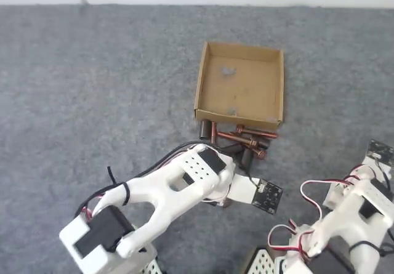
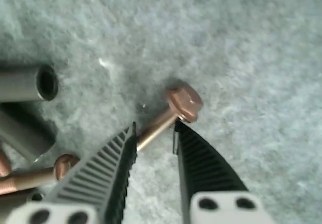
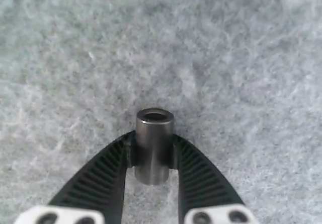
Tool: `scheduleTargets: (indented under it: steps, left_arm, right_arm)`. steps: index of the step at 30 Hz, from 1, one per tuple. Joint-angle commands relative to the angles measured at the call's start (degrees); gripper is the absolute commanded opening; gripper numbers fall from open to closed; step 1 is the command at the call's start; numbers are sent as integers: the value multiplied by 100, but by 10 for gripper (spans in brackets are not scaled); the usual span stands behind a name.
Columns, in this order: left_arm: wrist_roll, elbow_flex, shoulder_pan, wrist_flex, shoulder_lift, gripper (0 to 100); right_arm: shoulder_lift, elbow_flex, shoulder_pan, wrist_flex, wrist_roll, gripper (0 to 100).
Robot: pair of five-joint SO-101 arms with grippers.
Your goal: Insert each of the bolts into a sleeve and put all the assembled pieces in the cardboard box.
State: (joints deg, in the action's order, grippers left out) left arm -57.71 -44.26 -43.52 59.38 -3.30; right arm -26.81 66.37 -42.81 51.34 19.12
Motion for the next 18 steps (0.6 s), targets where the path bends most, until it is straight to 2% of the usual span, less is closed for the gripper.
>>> scheduleTargets:
  steps: [1,7,9,14,18]
  left_arm:
    - [9,145,-105,44,70,59]
    - [70,57,-308,79,79,13]
    - [343,48,-299,53,44,13]
    - [1547,171,-308,97,18,13]
    - [3095,514,-431,765,-44,13]
  right_arm:
    - [66,-185,13,-13,88,17]
    - [66,-185,13,-13,88,17]
    - [66,-185,13,-13,97,17]
    - [66,-185,13,-13,97,17]
    - [66,-185,13,-13,105,17]
